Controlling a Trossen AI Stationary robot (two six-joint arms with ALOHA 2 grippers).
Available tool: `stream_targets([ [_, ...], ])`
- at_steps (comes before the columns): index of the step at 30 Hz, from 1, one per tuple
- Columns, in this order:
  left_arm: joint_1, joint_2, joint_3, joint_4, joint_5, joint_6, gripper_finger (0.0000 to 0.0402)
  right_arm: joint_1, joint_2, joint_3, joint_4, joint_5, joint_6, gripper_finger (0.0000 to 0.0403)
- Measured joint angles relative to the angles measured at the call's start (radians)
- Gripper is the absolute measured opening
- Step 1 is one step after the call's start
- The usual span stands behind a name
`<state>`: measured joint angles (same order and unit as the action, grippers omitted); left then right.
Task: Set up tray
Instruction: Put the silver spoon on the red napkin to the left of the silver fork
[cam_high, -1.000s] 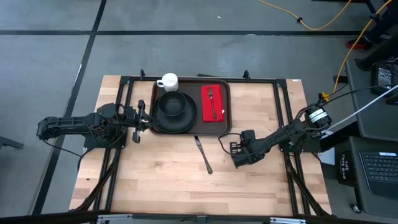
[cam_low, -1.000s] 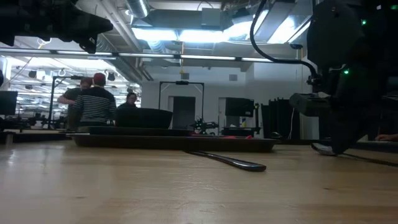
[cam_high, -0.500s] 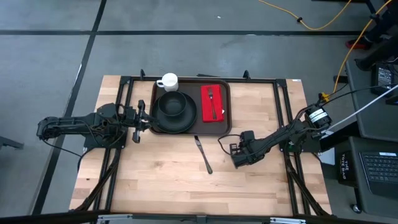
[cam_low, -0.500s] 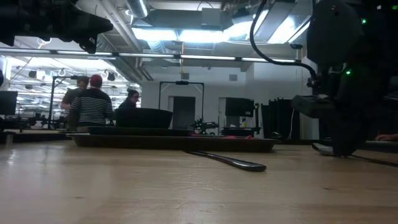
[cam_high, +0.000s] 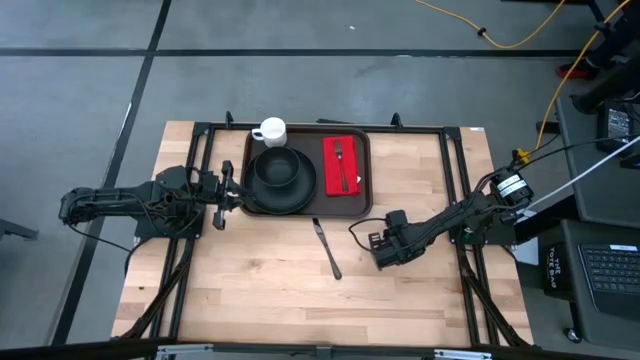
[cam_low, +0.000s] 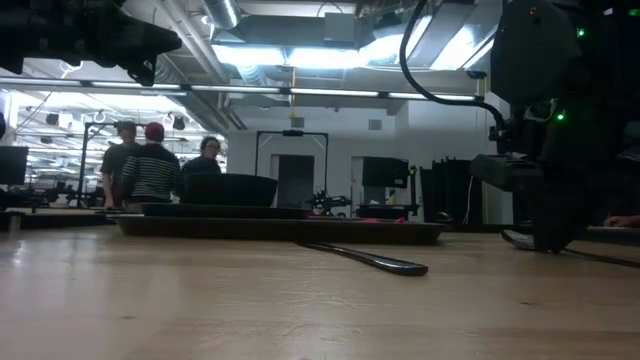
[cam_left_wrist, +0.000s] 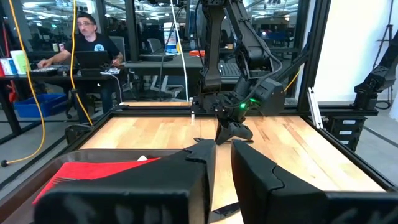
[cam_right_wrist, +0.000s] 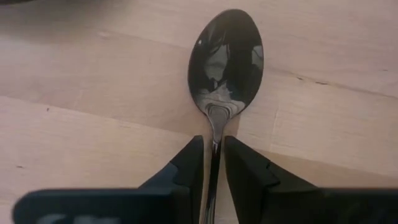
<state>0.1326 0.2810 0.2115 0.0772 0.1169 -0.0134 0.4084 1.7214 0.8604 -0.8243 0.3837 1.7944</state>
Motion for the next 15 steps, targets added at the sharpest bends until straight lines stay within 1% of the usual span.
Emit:
stream_targets([
  [10, 0.0, 0.0, 0.0, 0.0, 0.0, 0.0, 0.0044, 0.0, -0.006, -0.03, 0.029, -0.018, -0.027, 0.0069],
  [15, 0.0, 0.0, 0.0, 0.0, 0.0, 0.0, 0.0044, -0.006, -0.005, -0.031, 0.037, -0.028, -0.027, 0.0043],
])
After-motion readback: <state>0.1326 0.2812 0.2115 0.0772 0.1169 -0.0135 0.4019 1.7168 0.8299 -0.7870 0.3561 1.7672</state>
